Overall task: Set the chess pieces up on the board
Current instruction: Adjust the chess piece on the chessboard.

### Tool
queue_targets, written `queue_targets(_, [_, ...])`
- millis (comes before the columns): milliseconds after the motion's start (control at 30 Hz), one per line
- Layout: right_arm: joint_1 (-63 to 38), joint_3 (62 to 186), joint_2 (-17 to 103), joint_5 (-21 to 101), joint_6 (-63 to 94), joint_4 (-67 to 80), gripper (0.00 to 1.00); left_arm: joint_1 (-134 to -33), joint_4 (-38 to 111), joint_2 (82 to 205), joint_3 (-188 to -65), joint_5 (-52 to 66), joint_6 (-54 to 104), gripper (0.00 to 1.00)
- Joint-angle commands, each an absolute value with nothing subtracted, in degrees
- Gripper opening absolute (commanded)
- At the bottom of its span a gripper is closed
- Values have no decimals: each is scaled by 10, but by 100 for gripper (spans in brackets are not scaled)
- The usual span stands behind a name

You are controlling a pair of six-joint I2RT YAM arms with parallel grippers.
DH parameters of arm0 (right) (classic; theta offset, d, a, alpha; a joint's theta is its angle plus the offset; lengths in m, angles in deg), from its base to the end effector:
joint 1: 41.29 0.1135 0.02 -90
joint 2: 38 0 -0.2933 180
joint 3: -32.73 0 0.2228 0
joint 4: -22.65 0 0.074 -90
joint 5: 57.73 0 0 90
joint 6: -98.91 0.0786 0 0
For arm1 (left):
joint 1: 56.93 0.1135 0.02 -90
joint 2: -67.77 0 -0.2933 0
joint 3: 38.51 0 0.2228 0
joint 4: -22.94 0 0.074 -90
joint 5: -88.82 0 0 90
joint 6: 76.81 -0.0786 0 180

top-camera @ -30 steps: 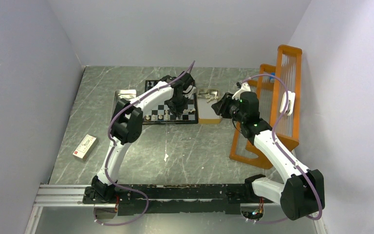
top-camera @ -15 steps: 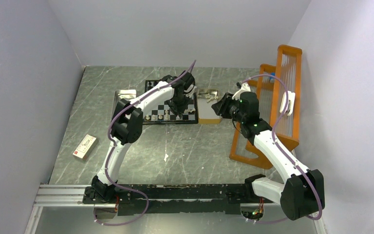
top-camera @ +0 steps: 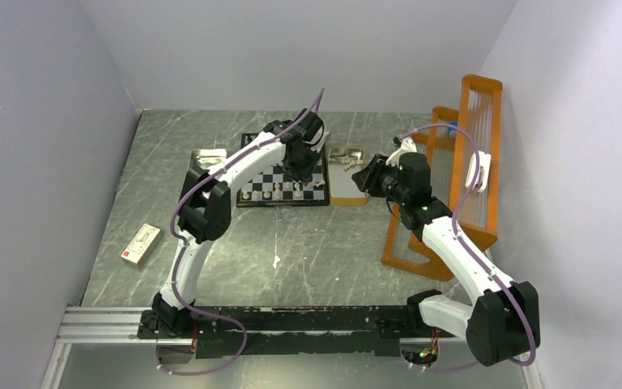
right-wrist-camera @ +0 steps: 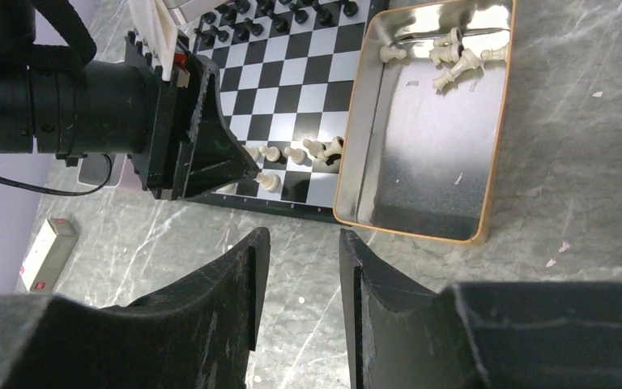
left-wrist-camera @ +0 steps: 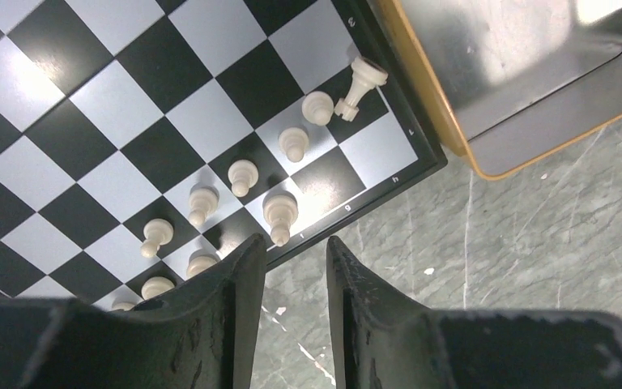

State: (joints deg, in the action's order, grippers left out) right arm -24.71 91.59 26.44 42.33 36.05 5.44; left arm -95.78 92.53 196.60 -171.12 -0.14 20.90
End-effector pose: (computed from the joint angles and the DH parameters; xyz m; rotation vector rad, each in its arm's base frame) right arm 0.2403 0.0859 0.2978 0.0682 2.0224 0.6649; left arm 0.3797 -0.3077 0.2175 0.7432 2.6472 -0.2558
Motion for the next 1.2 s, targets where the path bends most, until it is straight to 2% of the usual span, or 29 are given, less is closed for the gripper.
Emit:
queue_targets(0, [-246,909,263,419,356,68,41,-962,897,1946,-1703,-11,203,38])
queue_targets(1167, [-247,905,257,418,357,69,41,-962,877,1955,-1657,3,200,36])
